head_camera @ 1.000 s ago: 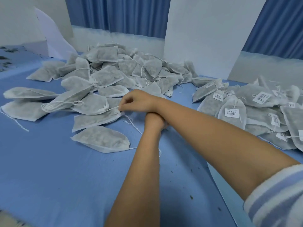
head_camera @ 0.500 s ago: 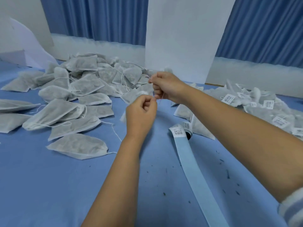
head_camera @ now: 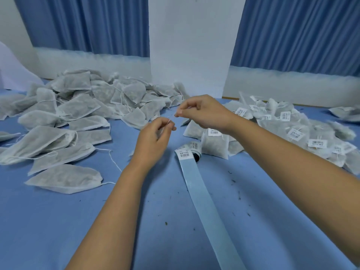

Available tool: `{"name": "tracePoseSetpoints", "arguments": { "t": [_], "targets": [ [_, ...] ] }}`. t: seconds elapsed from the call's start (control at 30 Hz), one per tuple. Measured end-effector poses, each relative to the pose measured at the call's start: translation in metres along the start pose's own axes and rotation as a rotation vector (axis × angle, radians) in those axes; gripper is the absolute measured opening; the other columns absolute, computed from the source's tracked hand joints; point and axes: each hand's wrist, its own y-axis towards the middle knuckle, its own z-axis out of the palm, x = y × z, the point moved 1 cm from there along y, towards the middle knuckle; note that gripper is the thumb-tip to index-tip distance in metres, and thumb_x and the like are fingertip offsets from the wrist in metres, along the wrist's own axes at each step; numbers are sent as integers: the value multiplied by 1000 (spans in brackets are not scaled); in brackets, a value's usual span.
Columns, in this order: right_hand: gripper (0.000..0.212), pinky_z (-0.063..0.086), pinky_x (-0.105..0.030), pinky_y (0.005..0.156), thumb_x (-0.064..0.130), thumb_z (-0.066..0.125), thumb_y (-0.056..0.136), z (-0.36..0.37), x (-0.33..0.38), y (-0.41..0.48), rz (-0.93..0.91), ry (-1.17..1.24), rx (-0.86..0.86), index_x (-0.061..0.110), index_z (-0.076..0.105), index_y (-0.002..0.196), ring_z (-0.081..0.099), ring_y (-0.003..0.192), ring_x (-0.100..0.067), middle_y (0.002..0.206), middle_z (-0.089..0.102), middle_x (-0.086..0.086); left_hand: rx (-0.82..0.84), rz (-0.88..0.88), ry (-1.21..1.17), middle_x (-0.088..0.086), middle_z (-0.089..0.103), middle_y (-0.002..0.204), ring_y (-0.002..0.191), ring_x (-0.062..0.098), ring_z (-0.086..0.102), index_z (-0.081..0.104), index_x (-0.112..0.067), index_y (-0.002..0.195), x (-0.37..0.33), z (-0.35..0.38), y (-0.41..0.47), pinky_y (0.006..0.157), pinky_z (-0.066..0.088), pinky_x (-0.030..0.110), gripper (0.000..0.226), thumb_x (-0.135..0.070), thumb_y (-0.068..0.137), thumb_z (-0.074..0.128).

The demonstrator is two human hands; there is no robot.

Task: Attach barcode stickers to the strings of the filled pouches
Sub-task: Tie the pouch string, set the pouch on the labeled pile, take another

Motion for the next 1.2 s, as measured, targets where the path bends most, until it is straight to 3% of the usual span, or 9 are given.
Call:
{"name": "tracePoseSetpoints", "arguments": {
  "t": [0.1, 0.3, 0.53, 0.6, 0.67, 0.73, 0.87, 1.0, 1.2],
  "targets": [
    [12, 31, -7, 44, 13, 65, 93, -4, -9, -16, -38, 0, -62, 6, 72, 87, 38, 40, -1, 52, 49, 16, 65, -13, 6, -7, 67, 87, 80, 10, 59, 66, -23, 90, -1, 0, -1, 77, 47, 27, 15, -17, 100, 56],
    [5, 27, -15, 50, 13, 75, 85, -5, -39, -32, -56, 44, -332, 11, 71, 82, 29, 45, -3, 41, 31, 15, 223, -159, -206, -5, 75, 86, 81, 3, 64, 76, -24, 74, -15, 2, -3, 76, 47, 15, 29, -14, 96, 59],
    [16, 30, -19, 53, 23, 75, 85, 24, -64, -56, -36, 9, -389, 35, 70, 77, 32, 47, -7, 44, 33, 12, 259, -206, -453, -9, 76, 106, 108, -3, 64, 81, -26, 91, -29, 6, -6, 85, 44, 5, 23, -15, 95, 60],
    [9, 30, -19, 53, 25, 71, 89, 30, -63, -63, -58, -53, -356, 33, 74, 86, 34, 47, -9, 44, 36, 10, 248, -216, -422, -11, 74, 110, 111, -4, 63, 79, -24, 100, -28, 6, -5, 89, 43, 5, 19, -18, 95, 61],
    [11, 31, -20, 53, 25, 65, 93, 34, -59, -68, -86, -162, -300, 27, 75, 97, 40, 48, -9, 46, 44, 16, 229, -229, -342, -9, 73, 105, 89, 8, 66, 79, -26, 102, -26, 6, -6, 76, 45, 8, 19, -19, 95, 63],
    [13, 30, -21, 54, 24, 61, 94, 33, -54, -70, -111, -270, -249, 24, 73, 100, 45, 52, -5, 51, 49, 22, 228, -221, -238, -4, 69, 92, 71, 18, 50, 80, -34, 92, -25, 6, -6, 63, 40, 14, 26, -13, 94, 64],
    [14, 27, -17, 55, 25, 64, 90, 24, -45, -73, -189, -420, -233, 26, 75, 99, 45, 58, 6, 58, 42, 20, 329, -213, -103, -14, 76, 94, 82, -7, 61, 79, -33, 88, -27, 2, -8, 72, 42, 4, 30, -7, 92, 64],
    [13, 34, -25, 56, 29, 67, 87, 25, -47, -80, -254, -438, -278, 24, 77, 93, 41, 60, -5, 64, 40, 17, 389, -235, -24, -11, 77, 88, 82, -6, 63, 81, -23, 90, -29, -1, -8, 72, 43, 4, 18, -11, 91, 67],
    [7, 42, -27, 59, 17, 74, 83, 32, -60, -86, -351, -374, -335, 16, 78, 89, 47, 64, -10, 68, 48, 5, 456, -236, 42, -12, 77, 86, 86, -2, 67, 81, -30, 84, -29, -3, -9, 78, 49, 11, 8, -23, 84, 77]
  ]
}}
